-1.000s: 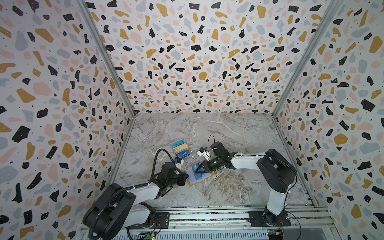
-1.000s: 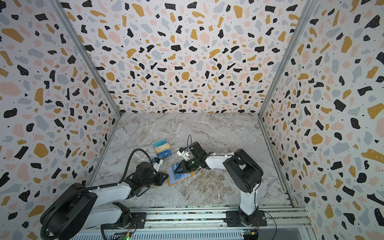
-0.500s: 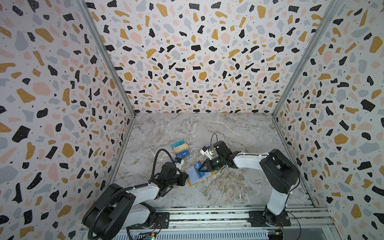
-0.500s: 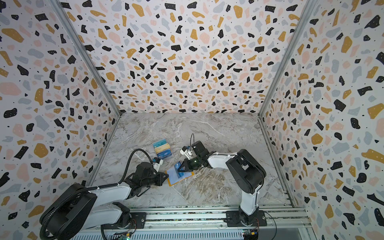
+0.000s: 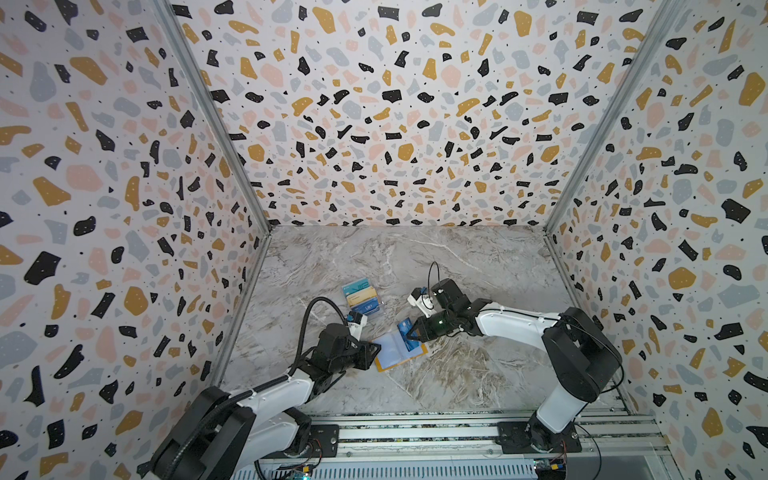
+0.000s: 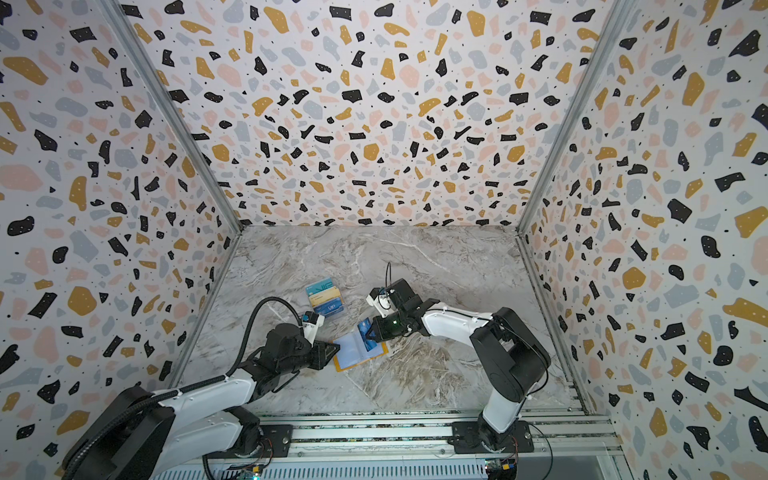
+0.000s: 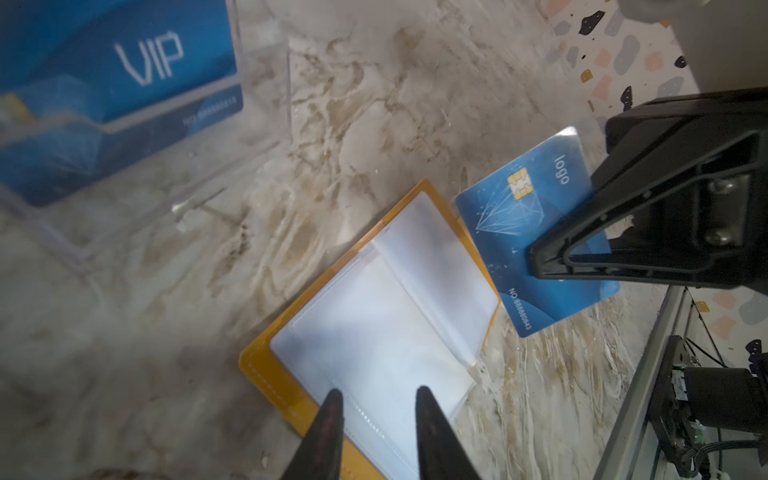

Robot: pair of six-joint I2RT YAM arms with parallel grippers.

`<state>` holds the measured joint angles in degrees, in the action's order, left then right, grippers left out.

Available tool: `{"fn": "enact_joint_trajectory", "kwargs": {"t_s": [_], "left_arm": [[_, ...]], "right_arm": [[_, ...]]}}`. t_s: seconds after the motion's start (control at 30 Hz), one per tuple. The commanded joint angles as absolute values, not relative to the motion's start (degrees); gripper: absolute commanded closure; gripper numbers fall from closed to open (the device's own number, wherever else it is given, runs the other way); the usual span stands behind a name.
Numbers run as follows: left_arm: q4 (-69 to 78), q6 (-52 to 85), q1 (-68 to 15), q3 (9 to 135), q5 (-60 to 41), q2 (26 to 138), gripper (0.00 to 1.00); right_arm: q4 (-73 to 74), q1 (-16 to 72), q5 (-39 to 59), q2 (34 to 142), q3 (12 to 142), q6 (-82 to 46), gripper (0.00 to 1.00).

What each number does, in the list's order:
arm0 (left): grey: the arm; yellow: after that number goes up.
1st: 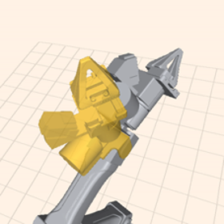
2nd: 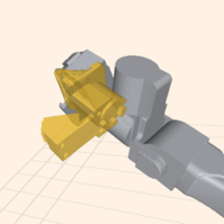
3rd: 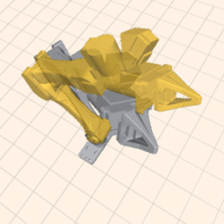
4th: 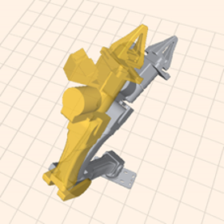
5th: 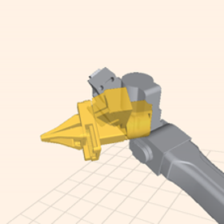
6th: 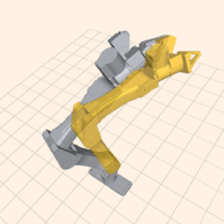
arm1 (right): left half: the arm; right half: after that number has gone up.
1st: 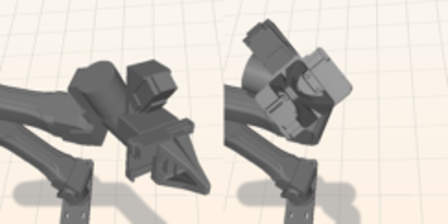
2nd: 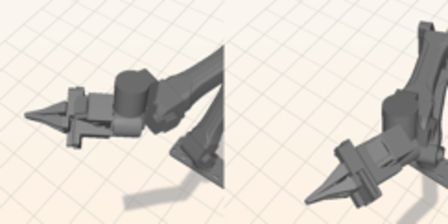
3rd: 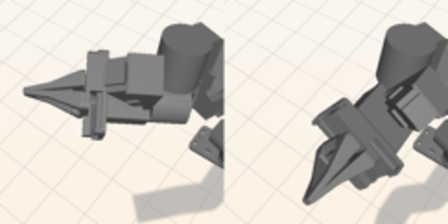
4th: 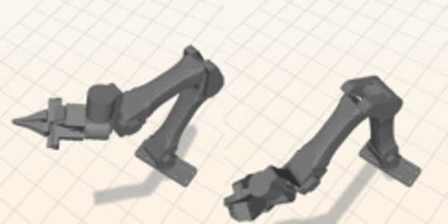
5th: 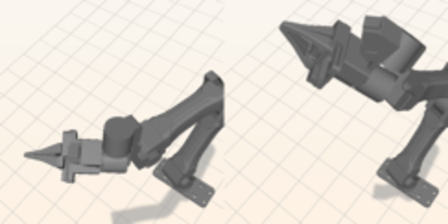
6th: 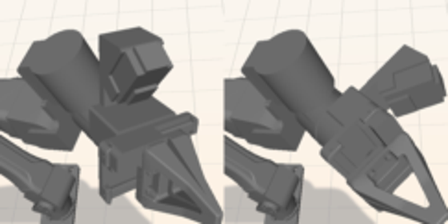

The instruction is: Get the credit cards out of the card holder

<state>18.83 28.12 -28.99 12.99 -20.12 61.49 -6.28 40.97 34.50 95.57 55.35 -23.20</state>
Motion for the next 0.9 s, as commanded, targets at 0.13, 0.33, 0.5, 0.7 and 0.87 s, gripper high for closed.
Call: {"fn": "enact_joint_trajectory", "kwargs": {"t_s": [0.13,0.33,0.5,0.7,0.87], "left_arm": [[15.8,27.8,-29.2,19.8,-25.3,53.5,0.47],[16.8,29.2,-29.2,23.4,-34.6,52.5,0.47],[14.0,28.0,-29.2,25.4,-35.4,52.6,0.5],[10.1,25.6,-29.1,27.4,-38.4,52.7,0.57],[17.7,30.3,-29.1,26.4,-45.8,53.1,0.77]], "right_arm": [[-6.2,40.6,44.3,89.4,57.4,-11.6,0.98],[-4.3,40.6,53.8,88.2,58.2,-7.9,0.98],[-2.3,40.8,57.7,88.5,58.1,-7.2,0.98],[-2.7,41.1,60.9,89.2,59.1,-5.4,0.99],[-4.2,41.2,63.0,90.4,59.6,-2.3,0.99]]}}
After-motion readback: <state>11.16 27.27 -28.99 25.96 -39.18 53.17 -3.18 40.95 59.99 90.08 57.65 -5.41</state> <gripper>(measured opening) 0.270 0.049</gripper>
